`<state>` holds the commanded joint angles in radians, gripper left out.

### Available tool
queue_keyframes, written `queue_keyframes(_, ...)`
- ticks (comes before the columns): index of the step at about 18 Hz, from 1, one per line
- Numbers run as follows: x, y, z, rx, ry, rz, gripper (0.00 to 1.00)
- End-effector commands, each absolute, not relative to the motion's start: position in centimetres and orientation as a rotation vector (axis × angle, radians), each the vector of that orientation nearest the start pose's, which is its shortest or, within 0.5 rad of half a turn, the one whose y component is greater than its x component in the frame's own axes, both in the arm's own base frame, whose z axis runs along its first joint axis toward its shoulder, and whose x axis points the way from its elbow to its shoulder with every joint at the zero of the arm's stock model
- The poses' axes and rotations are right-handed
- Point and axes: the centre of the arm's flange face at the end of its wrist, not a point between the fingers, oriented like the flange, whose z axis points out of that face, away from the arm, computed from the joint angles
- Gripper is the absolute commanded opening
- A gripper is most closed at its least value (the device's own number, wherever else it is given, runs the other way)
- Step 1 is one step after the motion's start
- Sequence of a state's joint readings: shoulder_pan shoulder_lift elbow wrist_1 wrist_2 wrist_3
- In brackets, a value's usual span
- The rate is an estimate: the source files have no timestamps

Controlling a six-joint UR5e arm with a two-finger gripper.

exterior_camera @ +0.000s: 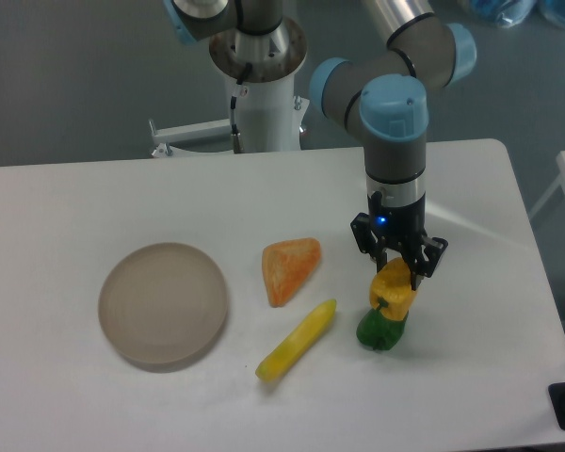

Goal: Pick up the yellow pepper from the plate
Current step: 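Hold the yellow pepper just above the green pepper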

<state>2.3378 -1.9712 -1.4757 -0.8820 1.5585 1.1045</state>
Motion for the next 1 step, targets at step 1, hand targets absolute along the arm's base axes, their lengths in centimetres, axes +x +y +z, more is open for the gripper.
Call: queue_keyframes(1,-36.77,57.54,38.1,-2.831,0.486,0.438,0.39)
